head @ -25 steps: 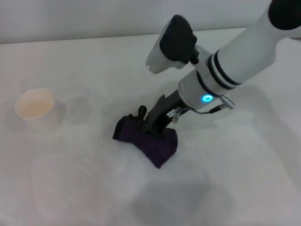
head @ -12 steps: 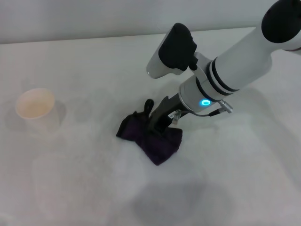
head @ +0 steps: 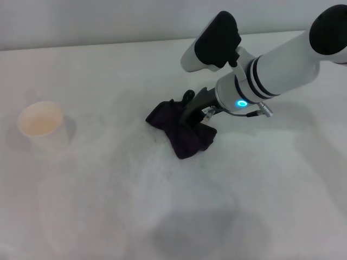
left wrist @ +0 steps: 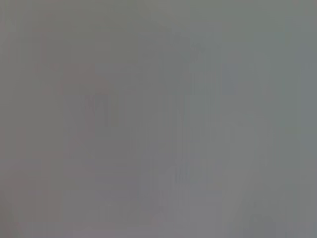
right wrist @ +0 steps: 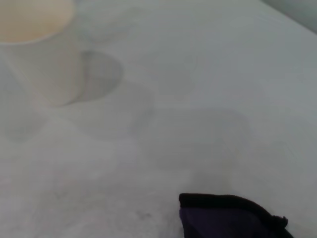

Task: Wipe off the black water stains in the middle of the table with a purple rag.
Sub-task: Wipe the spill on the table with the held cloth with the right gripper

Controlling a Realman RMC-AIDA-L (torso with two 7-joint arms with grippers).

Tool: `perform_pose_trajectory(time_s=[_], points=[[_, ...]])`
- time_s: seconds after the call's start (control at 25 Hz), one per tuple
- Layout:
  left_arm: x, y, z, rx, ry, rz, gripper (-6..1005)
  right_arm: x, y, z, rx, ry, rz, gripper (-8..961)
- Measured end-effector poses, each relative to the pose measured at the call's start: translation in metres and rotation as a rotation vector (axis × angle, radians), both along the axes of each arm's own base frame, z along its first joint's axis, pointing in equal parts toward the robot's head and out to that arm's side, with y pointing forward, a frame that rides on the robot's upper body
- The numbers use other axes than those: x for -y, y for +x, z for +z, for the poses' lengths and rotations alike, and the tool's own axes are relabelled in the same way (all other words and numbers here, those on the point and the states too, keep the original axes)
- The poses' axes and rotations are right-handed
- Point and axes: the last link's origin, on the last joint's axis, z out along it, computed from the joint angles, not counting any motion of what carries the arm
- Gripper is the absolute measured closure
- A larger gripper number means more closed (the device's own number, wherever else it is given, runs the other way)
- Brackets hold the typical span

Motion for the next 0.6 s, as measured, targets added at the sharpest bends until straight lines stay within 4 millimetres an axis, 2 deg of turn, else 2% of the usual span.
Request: perform_pose_trajectory(time_s=[0.24, 0.6], points=[[-0.004, 0.003, 0.001, -0.001, 0.002, -0.009, 116, 0.004, -0.004, -0.005, -0.002, -0.034, -0.003, 870], [-0.008, 0.006, 0.002, -0.002, 0.005, -0.017, 115, 0.036, -0.022, -0.019, -0.036, -0.273, 0.014, 876]])
